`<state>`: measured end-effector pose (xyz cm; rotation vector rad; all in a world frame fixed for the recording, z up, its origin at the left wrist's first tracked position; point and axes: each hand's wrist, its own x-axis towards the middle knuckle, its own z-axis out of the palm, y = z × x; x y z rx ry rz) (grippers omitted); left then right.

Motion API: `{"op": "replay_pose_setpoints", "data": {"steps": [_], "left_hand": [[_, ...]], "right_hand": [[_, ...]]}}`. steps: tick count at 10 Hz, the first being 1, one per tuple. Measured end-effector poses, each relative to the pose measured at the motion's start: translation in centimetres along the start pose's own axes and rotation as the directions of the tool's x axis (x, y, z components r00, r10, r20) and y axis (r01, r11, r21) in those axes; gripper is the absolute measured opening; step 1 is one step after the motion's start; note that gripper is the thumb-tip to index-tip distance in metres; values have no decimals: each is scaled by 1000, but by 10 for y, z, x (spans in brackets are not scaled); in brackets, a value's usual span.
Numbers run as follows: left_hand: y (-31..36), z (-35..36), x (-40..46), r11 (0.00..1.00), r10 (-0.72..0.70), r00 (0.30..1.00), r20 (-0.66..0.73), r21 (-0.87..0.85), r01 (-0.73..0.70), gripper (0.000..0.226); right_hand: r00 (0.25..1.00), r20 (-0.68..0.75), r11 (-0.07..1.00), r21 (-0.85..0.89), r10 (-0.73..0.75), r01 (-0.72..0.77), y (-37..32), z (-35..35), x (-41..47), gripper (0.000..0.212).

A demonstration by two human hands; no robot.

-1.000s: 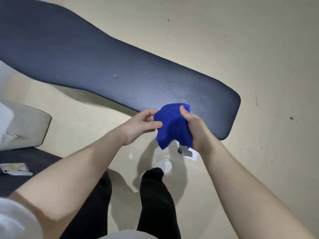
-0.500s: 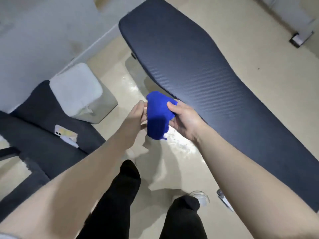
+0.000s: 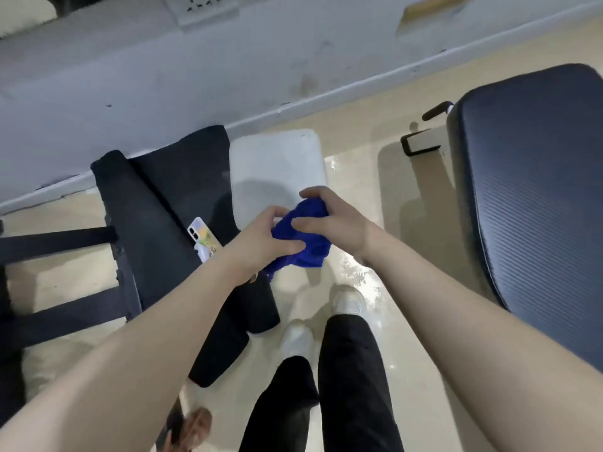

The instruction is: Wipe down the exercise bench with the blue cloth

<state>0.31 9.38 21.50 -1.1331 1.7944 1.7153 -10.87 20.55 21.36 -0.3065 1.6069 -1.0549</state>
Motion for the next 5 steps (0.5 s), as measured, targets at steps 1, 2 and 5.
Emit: {"op": "replay_pose_setpoints", "data": {"steps": [1,2,5], "left_hand": [[-22,-13,60,1000,-4,1000,-31,8,4,39],[-51,-25,119,999,46,980,-196,27,-41,37],[-102,-8,235,669,254,902,-351,736,98,70]], "right_hand": [[997,-33,997,-13,76,-77,31,-6,76,52],[982,-154,990,-74,109,-122,61,-9,140,50],[958,-270,965,-261,-97,24,110,-8,243,55]]}}
